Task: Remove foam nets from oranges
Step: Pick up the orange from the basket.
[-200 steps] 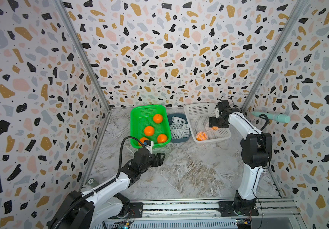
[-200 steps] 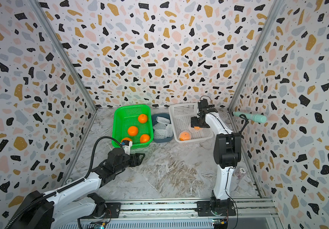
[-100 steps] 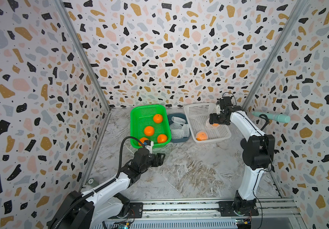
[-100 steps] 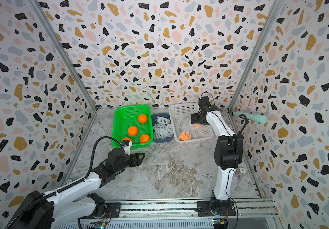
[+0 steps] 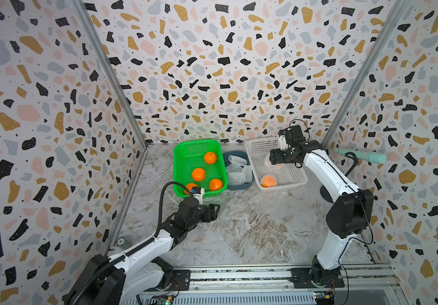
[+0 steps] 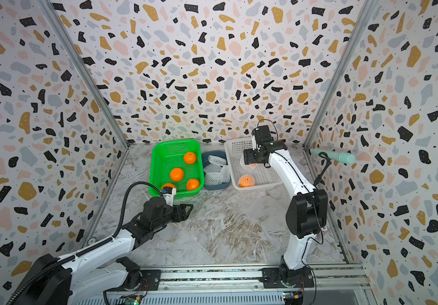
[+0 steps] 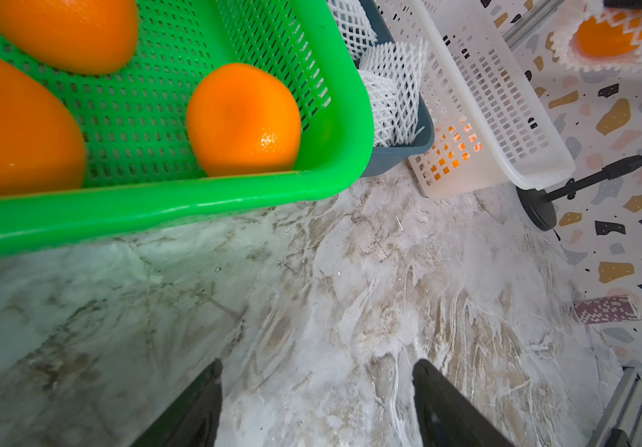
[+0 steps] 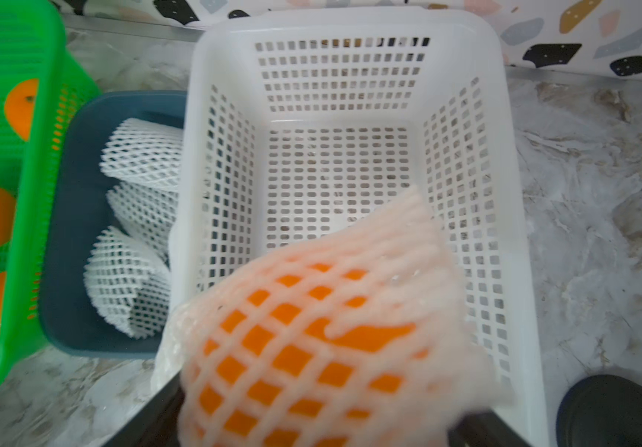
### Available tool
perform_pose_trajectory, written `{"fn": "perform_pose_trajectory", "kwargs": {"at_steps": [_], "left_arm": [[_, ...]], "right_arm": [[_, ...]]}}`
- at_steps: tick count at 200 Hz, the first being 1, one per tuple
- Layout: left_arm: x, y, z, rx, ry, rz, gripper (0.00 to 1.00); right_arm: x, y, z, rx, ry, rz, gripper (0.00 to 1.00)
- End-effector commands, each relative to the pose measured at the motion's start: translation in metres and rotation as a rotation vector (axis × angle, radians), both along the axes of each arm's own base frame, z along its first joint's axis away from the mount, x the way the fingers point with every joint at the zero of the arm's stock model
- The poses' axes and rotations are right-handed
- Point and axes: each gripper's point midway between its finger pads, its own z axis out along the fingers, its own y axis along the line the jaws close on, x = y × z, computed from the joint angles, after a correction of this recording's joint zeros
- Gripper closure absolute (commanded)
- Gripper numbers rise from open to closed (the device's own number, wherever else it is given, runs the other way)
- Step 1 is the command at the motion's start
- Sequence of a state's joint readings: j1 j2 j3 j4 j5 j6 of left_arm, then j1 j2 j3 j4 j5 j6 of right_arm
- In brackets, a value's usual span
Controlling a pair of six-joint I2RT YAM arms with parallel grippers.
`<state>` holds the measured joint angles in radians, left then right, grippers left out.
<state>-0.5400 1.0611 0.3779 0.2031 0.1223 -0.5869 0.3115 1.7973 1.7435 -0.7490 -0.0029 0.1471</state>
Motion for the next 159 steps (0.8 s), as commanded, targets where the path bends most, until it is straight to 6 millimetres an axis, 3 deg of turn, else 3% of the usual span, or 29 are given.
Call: {"fn": "perform_pose_trajectory", "kwargs": {"at_steps": [1, 56, 99, 159], "left_arm": [[0.007, -0.007, 0.020, -0.025, -0.059, -0.016, 0.22], [0.011, -0.007, 0.033, -0.024, -0.094, -0.015, 0.22], [0.013, -0.008, 0.030, -0.025, -0.083, -0.011, 0.22], [0.007, -0.003, 0.025, -0.023, -0.071, 0.002, 0.22]], "right_arm": [[-0.024, 0.020, 0.012, 0.004, -0.016, 0.056, 0.17], [-0.084, 0.068, 0.025, 0.073, -0.066, 0.181, 0.17], [-0.125, 0.085, 0.035, 0.113, -0.105, 0.239, 0.17], [-0.147, 0.102, 0.018, 0.114, -0.090, 0.295, 0.17]]}}
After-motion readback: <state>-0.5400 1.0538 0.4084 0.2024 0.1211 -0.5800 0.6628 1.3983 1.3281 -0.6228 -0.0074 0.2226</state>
